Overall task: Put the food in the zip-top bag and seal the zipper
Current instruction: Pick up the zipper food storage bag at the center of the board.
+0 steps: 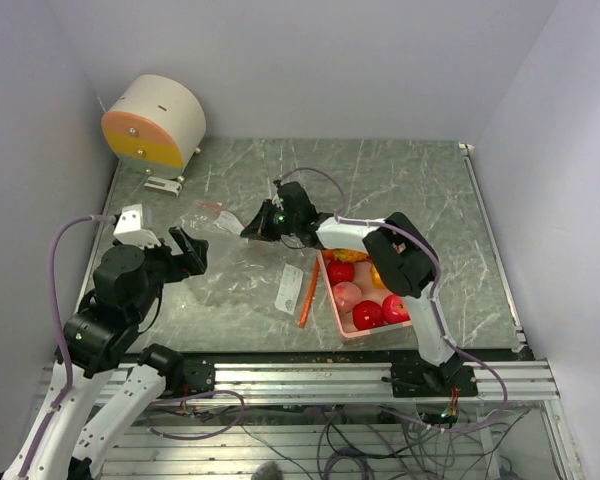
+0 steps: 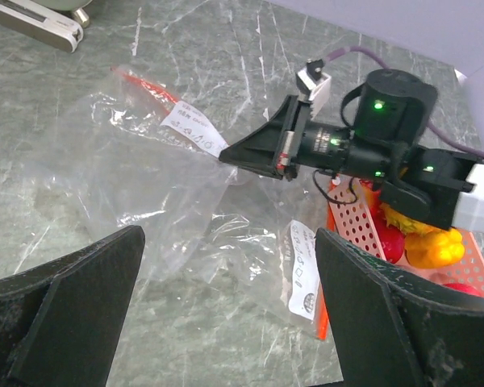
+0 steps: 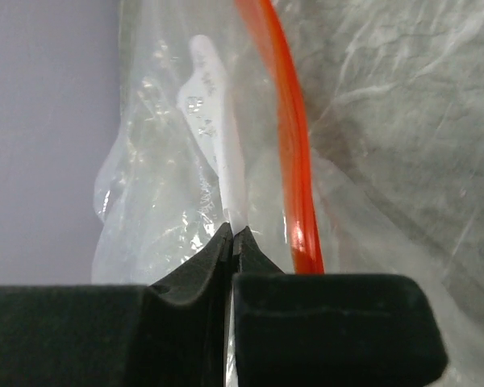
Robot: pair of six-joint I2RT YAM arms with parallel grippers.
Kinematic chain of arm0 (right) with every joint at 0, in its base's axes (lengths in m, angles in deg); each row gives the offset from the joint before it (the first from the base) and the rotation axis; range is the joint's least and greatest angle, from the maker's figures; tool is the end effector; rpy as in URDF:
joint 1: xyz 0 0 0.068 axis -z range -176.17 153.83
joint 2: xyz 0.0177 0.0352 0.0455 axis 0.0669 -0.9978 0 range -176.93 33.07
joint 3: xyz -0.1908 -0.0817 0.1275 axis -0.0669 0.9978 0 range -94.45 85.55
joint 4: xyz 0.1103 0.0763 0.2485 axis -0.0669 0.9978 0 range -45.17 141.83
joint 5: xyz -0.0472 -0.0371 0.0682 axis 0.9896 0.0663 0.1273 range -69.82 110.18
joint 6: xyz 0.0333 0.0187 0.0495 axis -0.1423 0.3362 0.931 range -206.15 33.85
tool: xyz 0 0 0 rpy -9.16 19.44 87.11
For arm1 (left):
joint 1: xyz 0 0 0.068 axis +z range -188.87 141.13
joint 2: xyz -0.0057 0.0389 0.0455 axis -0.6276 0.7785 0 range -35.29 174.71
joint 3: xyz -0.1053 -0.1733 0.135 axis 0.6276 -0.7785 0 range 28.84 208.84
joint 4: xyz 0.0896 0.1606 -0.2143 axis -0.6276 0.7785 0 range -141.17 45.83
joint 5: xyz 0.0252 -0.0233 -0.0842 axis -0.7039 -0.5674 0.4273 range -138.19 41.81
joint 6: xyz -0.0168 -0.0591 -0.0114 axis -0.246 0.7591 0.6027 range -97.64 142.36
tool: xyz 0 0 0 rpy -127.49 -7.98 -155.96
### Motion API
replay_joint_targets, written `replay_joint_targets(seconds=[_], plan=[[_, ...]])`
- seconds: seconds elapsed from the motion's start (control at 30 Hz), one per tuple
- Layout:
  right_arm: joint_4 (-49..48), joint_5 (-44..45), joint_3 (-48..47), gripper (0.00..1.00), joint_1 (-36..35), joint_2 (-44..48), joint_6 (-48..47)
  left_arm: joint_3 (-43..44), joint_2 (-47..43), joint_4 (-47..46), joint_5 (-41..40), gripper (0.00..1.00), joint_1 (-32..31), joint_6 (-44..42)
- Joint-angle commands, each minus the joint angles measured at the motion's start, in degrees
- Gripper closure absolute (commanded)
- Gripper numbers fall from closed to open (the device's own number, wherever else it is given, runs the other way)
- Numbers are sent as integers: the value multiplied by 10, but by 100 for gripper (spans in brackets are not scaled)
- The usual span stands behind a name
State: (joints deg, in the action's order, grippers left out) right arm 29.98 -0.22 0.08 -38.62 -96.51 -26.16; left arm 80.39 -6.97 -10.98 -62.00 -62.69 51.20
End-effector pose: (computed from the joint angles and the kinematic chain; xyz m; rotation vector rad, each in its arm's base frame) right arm 0.3621 0.3539 0.0927 0.1148 2.3935 1.3575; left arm 0.1428 -0.0507 0.3498 -0.2497 1.8615 -0.4114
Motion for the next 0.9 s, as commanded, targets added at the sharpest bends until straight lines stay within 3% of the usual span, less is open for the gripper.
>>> replay_joint_targets(seconds=[0.0, 0.27, 0.43, 0.63, 0.87], plan=[[-48, -19, 40, 100, -3, 112, -103, 14, 10, -8, -10, 1, 5, 10], [9, 42, 162, 100, -27, 315, -278, 26, 50, -36, -6, 1, 5, 36], [65, 177, 257, 100, -87, 416, -367, 15, 83, -56, 28, 0, 5, 67], [84, 351, 389, 100, -174, 532, -390, -28, 83, -94, 51, 0, 5, 102], [115, 500, 454, 100, -235, 590, -385, -41, 85, -91, 67, 0, 5, 97]])
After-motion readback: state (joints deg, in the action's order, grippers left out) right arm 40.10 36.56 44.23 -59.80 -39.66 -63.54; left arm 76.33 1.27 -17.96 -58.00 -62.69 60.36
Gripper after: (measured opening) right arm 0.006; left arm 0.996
